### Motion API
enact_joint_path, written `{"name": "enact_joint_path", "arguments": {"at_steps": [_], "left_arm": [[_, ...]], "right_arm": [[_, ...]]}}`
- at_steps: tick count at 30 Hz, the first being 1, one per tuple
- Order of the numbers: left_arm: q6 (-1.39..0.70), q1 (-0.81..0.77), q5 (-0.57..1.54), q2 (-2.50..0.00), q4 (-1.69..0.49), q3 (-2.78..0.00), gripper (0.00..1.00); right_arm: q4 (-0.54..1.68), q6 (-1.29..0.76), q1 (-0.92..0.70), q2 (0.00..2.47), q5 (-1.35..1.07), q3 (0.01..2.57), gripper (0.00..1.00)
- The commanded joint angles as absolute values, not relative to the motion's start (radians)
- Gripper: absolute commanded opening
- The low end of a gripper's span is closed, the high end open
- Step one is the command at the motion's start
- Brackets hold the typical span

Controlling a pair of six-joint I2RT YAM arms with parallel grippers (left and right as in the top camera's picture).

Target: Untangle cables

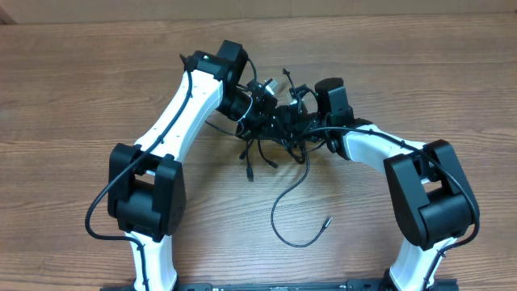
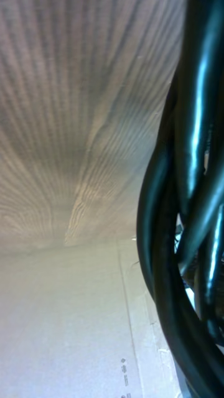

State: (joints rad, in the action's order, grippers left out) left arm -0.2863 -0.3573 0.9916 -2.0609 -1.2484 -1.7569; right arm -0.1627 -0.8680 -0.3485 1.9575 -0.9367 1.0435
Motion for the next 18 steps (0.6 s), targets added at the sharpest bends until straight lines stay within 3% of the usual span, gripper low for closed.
{"name": "enact_joint_path", "arguments": {"at_steps": [1,6,8,11,18], "left_arm": [[-0.296,-0.365,1.048,-2.044,-1.244,-1.783,0.04],[-0.296,-0.365,1.052,-2.044,-1.244,-1.783,0.04],[-0.295,-0.365,1.052,-2.044,-1.244,-1.783,0.04],[-0.289,-0.365,1.044,-2.044,-1.244,-1.783,0.04],[-0.184,-0.340,0.853,-2.044,-1.259,-1.783,0.04]], "right_arm": [[-0.204,-0.875,-0.376,1.960,-0.883,1.047,0.52],[-0.212,-0.916,-0.419,1.960,-0.754,1.047,0.43],[-0.212,-0.915,-0.432,1.960,-0.748,1.047,0.22],[-0.169,-0.870,-0.433,1.960,-0.761,1.047,0.04],[0.003,-0.717,-0.354,1.954,-0.935,1.047,0.04]]}}
